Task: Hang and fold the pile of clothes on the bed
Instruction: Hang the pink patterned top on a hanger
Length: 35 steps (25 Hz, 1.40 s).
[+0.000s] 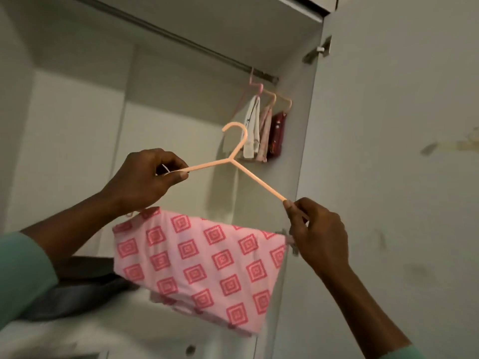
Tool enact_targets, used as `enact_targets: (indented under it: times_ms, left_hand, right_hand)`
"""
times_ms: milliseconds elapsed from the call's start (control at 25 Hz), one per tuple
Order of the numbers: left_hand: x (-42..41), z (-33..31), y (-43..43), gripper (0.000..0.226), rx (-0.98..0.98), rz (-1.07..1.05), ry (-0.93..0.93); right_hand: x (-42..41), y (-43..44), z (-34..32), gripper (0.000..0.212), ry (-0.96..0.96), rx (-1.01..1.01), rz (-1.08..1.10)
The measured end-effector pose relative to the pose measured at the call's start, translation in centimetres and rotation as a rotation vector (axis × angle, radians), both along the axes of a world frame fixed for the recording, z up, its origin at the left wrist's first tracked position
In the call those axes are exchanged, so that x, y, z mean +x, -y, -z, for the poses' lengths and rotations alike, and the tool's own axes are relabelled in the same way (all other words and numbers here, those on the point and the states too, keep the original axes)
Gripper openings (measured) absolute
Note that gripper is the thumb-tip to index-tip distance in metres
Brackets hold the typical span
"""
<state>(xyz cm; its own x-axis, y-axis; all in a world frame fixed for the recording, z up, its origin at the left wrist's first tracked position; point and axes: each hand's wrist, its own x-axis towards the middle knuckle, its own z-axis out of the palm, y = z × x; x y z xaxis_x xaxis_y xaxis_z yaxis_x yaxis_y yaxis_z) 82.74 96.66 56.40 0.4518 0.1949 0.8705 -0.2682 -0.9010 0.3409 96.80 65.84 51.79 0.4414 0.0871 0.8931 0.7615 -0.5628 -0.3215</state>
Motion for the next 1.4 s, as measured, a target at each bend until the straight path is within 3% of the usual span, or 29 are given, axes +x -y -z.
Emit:
enact_targets:
  times_ms: [80,200,320,440,640,800,1080,1400]
  left_hand:
    - [2.8,-3.1,-2.2,0.006,0.111,-0.091,0.14]
    - [6.7,-5.9,-3.2,0.025,0.436,-0.165,0.343]
    - [10.7,-7.9,-3.4,0.05,0.558,-0.14,0.102]
    - [14.9,-9.4,-6.5,0.091,0.54,-0.333,-0.099]
    - [20.9,-12.0,-12.2,0.083,0.466,-0.254,0.174]
    - [26.3,-15.0,-14.7,0.064,0.504,-0.134,0.353]
    - [34.1,-20.0,-14.7,0.083,0.351,0.251,0.249]
    - [38.8,-21.8,-14.8,0.078,0.394,0.396,0.213]
  right_hand:
    - [3.4,-3.1,-2.3,0.04,0.055,0.078,-0.05]
    - [6.5,-7.1,-6.1,0.033,0.118,0.148,-0.13]
    - [8.6,-10.2,-10.3,0.027,0.172,0.158,-0.141]
    - [10.7,-12.4,-13.8,0.027,0.202,0.192,-0.121]
    - [12.9,-15.2,-19.4,0.03,0.28,0.144,0.065]
    - [13.6,-17.2,-25.5,0.035,0.352,0.174,0.253]
    - [15.5,-24.7,-35.8,0.035,0.443,0.056,0.61]
    - [19.6,-29.7,-40.4,0.032,0.432,-0.015,0.929]
